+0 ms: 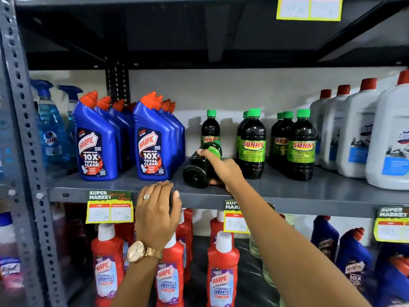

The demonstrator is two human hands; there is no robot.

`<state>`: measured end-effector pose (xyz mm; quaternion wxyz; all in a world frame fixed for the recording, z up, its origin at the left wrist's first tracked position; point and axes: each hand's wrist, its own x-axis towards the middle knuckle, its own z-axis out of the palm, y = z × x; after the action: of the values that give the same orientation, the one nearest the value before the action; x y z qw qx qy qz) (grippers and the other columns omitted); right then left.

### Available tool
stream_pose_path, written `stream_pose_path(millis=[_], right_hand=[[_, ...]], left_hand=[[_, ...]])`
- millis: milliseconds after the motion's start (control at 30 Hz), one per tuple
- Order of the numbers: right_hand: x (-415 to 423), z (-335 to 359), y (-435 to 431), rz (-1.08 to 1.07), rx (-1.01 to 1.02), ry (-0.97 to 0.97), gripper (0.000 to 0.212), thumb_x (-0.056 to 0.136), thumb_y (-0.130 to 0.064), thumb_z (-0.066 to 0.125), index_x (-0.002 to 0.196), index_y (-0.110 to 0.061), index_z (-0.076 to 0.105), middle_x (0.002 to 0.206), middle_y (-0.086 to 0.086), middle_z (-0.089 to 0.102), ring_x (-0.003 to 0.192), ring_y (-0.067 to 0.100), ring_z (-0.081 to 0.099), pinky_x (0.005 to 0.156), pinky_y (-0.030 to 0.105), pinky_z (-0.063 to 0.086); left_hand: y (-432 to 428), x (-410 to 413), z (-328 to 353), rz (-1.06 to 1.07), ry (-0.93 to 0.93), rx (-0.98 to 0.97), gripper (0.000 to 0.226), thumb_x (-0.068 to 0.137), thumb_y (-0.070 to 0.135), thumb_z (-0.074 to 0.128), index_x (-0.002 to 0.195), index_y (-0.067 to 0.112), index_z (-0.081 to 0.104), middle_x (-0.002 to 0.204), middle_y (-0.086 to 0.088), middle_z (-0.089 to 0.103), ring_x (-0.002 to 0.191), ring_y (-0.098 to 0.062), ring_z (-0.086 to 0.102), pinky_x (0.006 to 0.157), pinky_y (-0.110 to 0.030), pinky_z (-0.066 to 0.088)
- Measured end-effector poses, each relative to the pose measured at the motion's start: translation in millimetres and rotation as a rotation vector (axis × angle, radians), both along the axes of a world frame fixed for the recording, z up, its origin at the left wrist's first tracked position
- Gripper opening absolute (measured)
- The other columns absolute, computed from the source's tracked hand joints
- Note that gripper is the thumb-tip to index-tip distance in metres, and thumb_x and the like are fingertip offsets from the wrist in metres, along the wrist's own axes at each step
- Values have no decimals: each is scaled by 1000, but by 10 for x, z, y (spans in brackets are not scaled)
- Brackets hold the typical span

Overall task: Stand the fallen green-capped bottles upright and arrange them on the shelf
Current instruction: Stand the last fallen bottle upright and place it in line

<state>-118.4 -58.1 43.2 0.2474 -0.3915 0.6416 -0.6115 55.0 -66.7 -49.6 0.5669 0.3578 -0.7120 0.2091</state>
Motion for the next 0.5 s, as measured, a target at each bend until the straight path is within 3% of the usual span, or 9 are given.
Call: stream_pose_path(millis=[100,167,233,367,433,500], right_hand=[[-16,13,38,-110,-121,109,65,48,-74,69,72,-14,64,78,2,65,72,19,63,57,27,47],[-51,13,48,-144,-208,172,52,59,-64,75,70,-17,56,70,-4,58,67,16,58,50,23,37],[-56,19,43,-111,-271,208,52,66,-49,81,92,-14,53,82,-3,60,73,14,59,55,20,42],[0,31,16,-33,-340,293,92,67,-21,87,135,-7,28,113,9,61,100,22,62,91,30,49],[3,35,6,-20,-332,278,101,65,-18,89,140,-6,24,117,8,58,108,23,60,96,30,47],[-3,47,4,-57,-276,323,95,63,-24,90,135,-3,33,125,12,53,115,28,56,99,35,48]], left_hand=[[14,-16,11,0,14,18,36,93,26,41,99,2,68,98,-12,71,91,-29,63,91,-37,40],[30,-17,15,4,9,30,35,93,25,42,99,2,68,99,-12,71,92,-29,63,92,-38,40],[44,-3,25,8,-5,42,35,93,25,42,100,2,68,99,-12,71,93,-29,63,92,-38,40],[66,34,33,27,-55,64,36,94,26,41,102,3,68,101,-11,71,95,-29,63,93,-39,41],[80,53,42,39,-83,76,35,94,26,42,102,3,67,102,-12,71,96,-29,63,94,-39,41],[89,65,46,44,-107,81,34,94,25,42,103,3,67,103,-12,71,96,-28,63,94,-39,41]])
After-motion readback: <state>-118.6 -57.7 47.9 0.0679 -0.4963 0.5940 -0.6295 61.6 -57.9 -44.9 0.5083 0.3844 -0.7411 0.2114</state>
